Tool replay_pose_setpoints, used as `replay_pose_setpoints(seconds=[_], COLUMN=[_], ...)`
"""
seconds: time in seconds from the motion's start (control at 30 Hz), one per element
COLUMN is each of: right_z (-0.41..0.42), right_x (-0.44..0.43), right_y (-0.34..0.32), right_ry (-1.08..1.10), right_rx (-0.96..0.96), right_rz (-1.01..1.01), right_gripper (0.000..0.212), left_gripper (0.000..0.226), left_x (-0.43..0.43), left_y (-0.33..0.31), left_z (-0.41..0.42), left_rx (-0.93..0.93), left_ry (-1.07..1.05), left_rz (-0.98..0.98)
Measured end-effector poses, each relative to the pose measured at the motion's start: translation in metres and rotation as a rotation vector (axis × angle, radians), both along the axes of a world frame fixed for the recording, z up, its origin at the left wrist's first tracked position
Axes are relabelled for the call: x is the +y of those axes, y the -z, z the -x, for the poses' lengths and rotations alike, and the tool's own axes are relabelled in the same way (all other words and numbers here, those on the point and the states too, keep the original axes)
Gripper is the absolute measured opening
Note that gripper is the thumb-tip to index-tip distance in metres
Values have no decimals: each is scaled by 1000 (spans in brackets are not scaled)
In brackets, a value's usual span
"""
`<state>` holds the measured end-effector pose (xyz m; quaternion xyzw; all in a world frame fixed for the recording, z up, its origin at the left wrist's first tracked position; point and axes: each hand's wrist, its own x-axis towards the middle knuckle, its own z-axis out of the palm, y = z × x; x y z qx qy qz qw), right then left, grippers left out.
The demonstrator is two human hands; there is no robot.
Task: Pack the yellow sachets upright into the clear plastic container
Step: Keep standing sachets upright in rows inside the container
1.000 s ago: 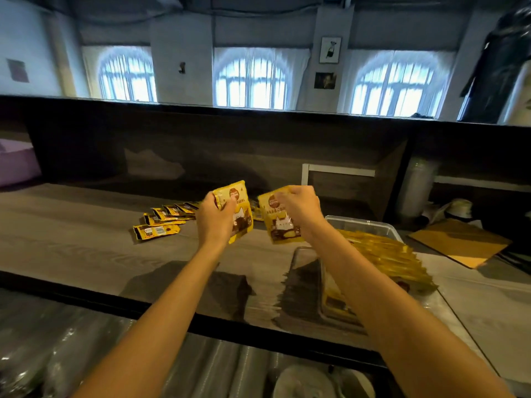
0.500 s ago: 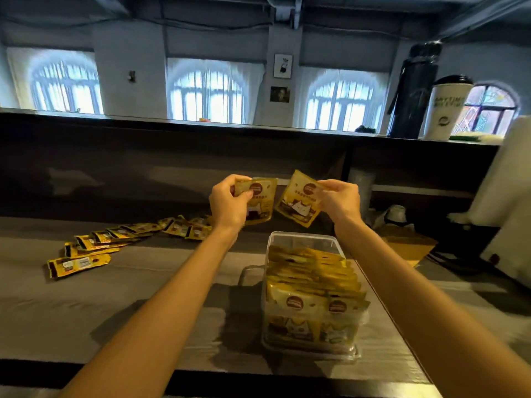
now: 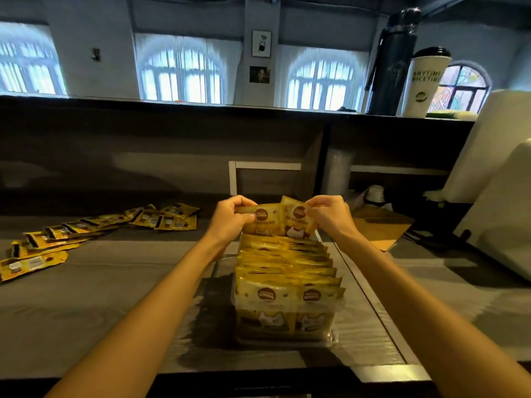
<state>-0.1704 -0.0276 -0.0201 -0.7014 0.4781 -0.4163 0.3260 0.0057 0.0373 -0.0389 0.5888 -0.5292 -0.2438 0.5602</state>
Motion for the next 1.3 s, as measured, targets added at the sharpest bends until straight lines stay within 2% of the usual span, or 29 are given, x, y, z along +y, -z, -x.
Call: replay_pose_setpoints(seconds=[0.2, 0.4, 0.53, 0.7, 0.87, 1.13, 1.3], right_z=[1, 8, 9, 8, 15, 8, 3], right_x=[2, 0, -3, -8, -11, -18, -21], right_y=[4, 6, 9, 7, 0, -6, -3], right_ry=[-85, -162, -294, -457, -566, -597, -570], right_rx=[187, 279, 438, 612, 654, 770, 765], right_rz=[89, 31, -28, -64, -81, 14, 47], right_gripper=[24, 29, 28, 30, 33, 24, 22], left_gripper=[26, 26, 25, 26, 26, 22, 24], left_x=[1, -7, -12, -12, -7, -13, -25], left_y=[5, 2, -4, -10, -15, -27, -24], left_z=[-5, -6, -6, -6, -17, -13, -13], left_rx=[-207, -487, -608, -642, -618, -836, -860], left_ry=[108, 83, 107, 201, 308, 323, 308], left_rz=[-84, -235, -334, -396, -405, -368, -422])
